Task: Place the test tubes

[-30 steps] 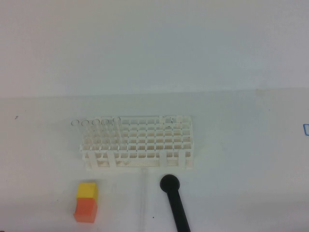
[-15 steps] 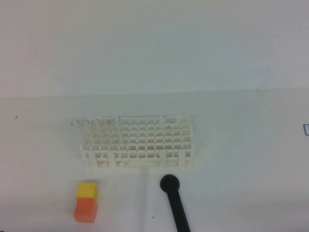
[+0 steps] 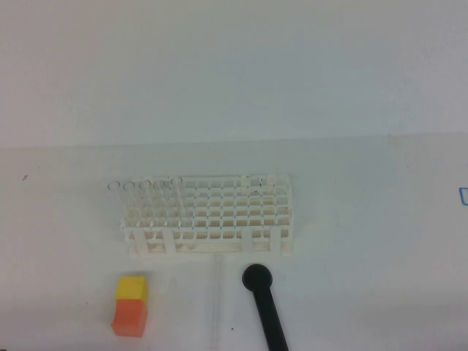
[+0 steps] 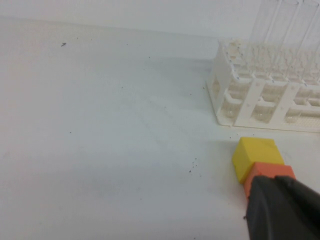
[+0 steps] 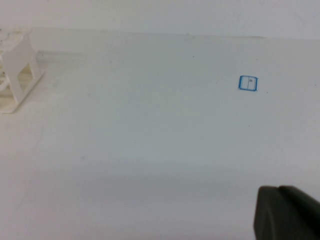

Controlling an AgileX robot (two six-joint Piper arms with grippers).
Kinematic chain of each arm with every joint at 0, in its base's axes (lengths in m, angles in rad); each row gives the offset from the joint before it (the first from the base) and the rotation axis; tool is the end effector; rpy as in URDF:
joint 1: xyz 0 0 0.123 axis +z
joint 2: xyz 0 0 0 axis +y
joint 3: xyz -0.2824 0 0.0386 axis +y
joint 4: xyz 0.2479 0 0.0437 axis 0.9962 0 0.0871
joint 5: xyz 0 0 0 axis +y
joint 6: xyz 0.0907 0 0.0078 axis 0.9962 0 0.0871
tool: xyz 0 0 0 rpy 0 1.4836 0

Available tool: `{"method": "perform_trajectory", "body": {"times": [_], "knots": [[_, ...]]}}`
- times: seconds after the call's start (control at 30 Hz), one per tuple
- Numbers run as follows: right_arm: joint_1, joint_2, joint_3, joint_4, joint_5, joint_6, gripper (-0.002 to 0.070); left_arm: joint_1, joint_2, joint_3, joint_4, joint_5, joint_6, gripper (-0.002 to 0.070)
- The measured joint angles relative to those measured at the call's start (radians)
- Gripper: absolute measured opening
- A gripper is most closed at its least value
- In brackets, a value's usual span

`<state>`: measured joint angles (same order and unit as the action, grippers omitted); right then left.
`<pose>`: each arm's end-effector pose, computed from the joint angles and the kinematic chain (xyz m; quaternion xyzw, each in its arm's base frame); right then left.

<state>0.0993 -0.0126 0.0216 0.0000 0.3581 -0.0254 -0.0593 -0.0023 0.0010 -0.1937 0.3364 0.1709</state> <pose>0.0526 0.0052 0.1742 -0.0498 0.7973 0.0222 0.6011 0.0531 -0.0090 0.1831 0.0381 0.7862 -0.0470 0.6150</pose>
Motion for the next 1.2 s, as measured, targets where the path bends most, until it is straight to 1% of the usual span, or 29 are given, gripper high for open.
{"method": "perform_trajectory", "body": {"times": [0.5,0.57,0.63,0.7,0.8,0.9,1.07,1.2], "knots": [[0.0,0.0,0.0,0.0,0.0,0.0,-0.0001,0.0,0.0,0.0,0.002,-0.002,0.0,-0.0001],[0.0,0.0,0.0,0.0,-0.003,0.0,-0.0001,0.0,0.0,0.0,0.002,-0.027,0.0,-0.0001],[0.0,0.0,0.002,0.006,-0.026,0.0,-0.0001,0.0,0.0,0.0,0.002,-0.097,0.0,-0.0001],[0.0,0.0,0.007,0.006,-0.088,0.0,-0.0001,0.0,0.0,0.0,-0.001,-0.213,0.0,-0.0001],[0.0,0.0,0.009,0.008,-0.233,0.0,-0.0001,0.0,0.0,0.0,-0.019,-0.411,0.0,-0.0001],[0.0,0.0,0.009,0.01,-0.377,0.0,-0.0001,0.0,0.0,0.0,-0.025,-0.529,0.0,-0.0001],[0.0,0.0,0.009,0.01,-0.556,0.0,-0.0001,0.0,0.0,0.0,-0.025,-0.555,0.0,-0.0001],[0.0,0.0,0.009,0.01,-0.592,-0.003,-0.0001,0.0,0.0,0.0,-0.025,-0.569,0.0,-0.0001]]}}
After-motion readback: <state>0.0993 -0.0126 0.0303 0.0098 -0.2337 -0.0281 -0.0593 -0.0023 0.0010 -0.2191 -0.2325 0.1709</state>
